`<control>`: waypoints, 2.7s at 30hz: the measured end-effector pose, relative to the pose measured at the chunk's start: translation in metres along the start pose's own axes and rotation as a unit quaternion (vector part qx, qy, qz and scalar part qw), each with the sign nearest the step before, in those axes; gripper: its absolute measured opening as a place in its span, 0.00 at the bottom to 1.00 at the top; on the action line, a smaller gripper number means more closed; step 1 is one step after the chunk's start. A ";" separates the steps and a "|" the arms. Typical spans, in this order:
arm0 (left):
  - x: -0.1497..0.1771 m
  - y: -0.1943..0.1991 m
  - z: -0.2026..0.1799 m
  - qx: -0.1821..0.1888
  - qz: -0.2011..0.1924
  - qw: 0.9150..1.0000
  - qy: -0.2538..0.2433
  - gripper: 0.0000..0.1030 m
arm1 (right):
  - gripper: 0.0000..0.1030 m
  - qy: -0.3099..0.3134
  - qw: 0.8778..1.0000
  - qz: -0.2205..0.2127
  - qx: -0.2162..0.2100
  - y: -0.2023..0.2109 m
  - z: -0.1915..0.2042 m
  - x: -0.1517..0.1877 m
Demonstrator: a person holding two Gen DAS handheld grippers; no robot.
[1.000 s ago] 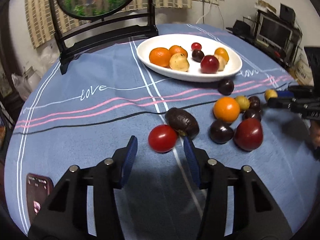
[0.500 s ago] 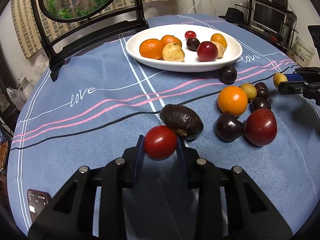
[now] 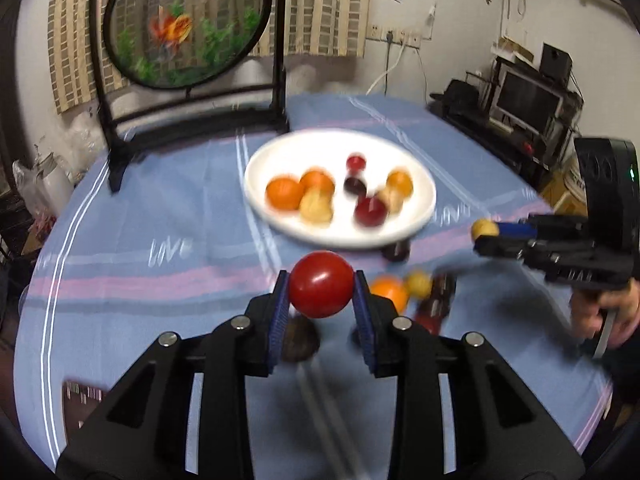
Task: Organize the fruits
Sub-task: 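Carry the tomato and yellow fruit to the plate and release them, then grasp a dark brown fruit with the left tool while the right tool grasps a dark plum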
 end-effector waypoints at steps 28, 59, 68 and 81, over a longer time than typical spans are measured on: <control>-0.050 -0.013 0.020 -0.044 -0.019 0.997 0.052 0.90 | 0.36 0.001 0.999 0.004 0.041 -0.020 -0.032 -0.030; 0.053 -0.045 0.031 -0.021 0.046 0.999 0.003 0.63 | 0.32 -0.027 0.997 0.075 -0.023 -0.030 -0.022 0.033; 0.063 -0.065 0.034 -0.035 0.079 0.996 0.002 0.63 | 0.32 -0.022 0.997 0.075 -0.025 -0.030 -0.016 0.033; 0.068 -0.079 0.029 -0.027 0.091 0.995 -0.007 0.45 | 0.32 -0.023 0.997 0.074 -0.022 -0.029 -0.017 0.033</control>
Point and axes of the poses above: each gripper's, at about its wrist camera, not at the fingertips, and y roughly against the way its jaws point, z to its left, x to its underside, the point moved 10 cm from there along -y, roughly the way its jaws point, and after that the axes turned 11 degrees about z, right-handed, at the moved point
